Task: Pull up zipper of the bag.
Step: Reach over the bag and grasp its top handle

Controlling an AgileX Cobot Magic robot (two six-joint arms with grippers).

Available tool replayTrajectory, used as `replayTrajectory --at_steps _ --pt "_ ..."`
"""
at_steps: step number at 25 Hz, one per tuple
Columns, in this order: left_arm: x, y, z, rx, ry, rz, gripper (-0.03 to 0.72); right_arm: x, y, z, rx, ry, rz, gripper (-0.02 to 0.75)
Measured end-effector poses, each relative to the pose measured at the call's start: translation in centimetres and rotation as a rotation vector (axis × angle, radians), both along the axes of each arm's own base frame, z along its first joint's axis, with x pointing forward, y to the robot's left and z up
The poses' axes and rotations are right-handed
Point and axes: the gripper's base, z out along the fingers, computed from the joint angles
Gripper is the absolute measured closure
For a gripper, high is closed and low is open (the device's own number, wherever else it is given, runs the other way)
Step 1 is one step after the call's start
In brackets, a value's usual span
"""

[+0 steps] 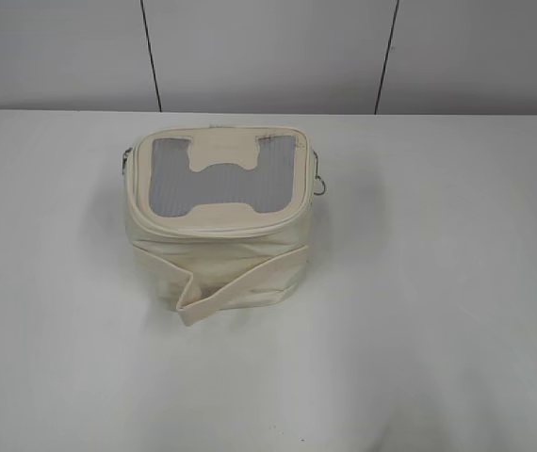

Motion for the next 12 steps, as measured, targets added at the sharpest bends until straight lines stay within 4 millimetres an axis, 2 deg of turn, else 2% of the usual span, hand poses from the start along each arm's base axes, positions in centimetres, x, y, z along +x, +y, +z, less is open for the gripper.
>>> replayTrajectory --at_steps 12 --pt "0.00 0.00 0.00 0.000 0.000 0.000 0.460 0.00 0.00 0.00 0.000 0.000 0.000 0.327"
